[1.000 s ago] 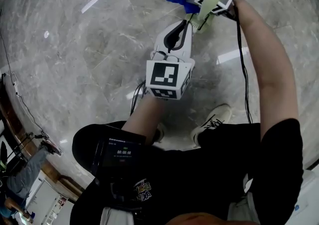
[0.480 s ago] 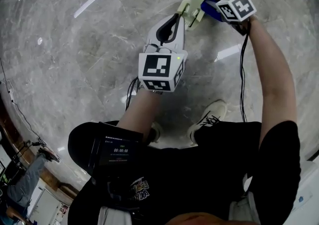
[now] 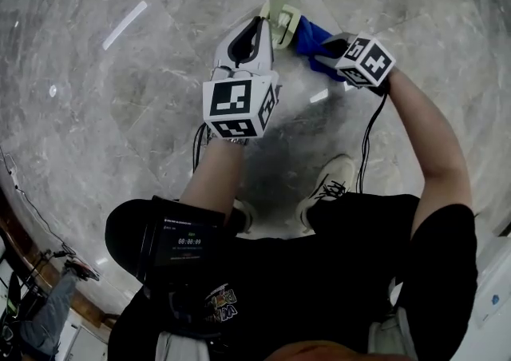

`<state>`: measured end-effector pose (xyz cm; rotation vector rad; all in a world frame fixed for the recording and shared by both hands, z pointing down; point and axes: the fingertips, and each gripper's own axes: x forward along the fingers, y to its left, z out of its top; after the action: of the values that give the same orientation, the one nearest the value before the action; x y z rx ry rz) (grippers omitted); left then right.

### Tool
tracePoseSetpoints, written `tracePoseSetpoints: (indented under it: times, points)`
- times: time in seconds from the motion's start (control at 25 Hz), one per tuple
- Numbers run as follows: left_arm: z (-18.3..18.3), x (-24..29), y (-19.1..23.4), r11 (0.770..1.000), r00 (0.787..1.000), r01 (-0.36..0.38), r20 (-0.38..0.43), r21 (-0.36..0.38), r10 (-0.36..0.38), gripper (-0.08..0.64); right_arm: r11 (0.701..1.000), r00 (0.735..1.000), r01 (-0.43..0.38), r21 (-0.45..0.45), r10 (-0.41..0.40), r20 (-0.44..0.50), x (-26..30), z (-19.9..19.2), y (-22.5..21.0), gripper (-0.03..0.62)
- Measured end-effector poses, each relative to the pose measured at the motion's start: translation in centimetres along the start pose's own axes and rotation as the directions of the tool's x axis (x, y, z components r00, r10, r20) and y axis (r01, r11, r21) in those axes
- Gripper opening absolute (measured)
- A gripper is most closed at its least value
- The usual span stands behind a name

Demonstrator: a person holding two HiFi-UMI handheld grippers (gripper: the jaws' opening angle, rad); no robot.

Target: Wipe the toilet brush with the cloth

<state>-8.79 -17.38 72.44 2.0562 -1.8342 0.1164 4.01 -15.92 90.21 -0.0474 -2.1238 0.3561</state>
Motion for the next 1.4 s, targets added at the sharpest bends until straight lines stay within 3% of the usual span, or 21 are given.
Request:
tracePoseSetpoints:
  times: [0.28,0.56,0.68,0.8,0.88,0.92,1.16,1.32,1.4]
  points:
    - [0.3,-0.7,1.5,0.999,0.999,-0.043,0.004,0.003,0.043,0.032,0.991,0.988,-0.134,-0.002,0.133,0.083,1.8,3.9,6.0,0.077]
    - [0.9,-1.8,3.8,0.995,0.995,-0.098,0.015,-0.01,0.098,0.029,0.97,0.965,-0.226,0.086,0.212,0.153,6.1,8.8,9.9,0.078]
    - [1.6,-2.3,3.7,0.995,0.994,-0.104,0.031,0.01,0.104,0.029,0.961,0.948,-0.165,0.22,0.093,0.306,7.2,13.4,8.6,0.078]
    - [2.1,-2.7,4.0,0.994,0.994,-0.105,0.041,0.01,0.104,0.029,0.899,0.898,-0.082,0.43,-0.12,0.423,6.4,16.7,4.6,0.078]
    - [1.9,-2.9,4.5,0.994,0.994,-0.108,0.034,-0.003,0.108,0.029,0.856,0.874,-0.072,0.512,-0.194,0.446,5.9,17.2,3.1,0.078]
    - [1.8,-3.0,4.7,0.994,0.993,-0.111,0.032,-0.007,0.111,0.029,0.85,0.869,-0.077,0.521,-0.199,0.453,5.7,17.3,3.0,0.078]
    - [2.1,-2.9,5.2,0.993,0.992,-0.115,0.041,-0.021,0.116,0.027,0.887,0.905,-0.136,0.442,-0.07,0.419,6.5,15.8,5.8,0.078]
    - [2.3,-2.2,4.5,0.995,0.994,-0.1,0.043,-0.031,0.101,0.028,0.903,0.932,-0.178,0.392,0.028,0.36,5.1,12.0,8.3,0.078]
    - [2.3,-1.8,4.2,0.995,0.995,-0.092,0.04,-0.035,0.094,0.028,0.899,0.944,-0.166,0.406,0.027,0.329,3.4,9.3,7.5,0.078]
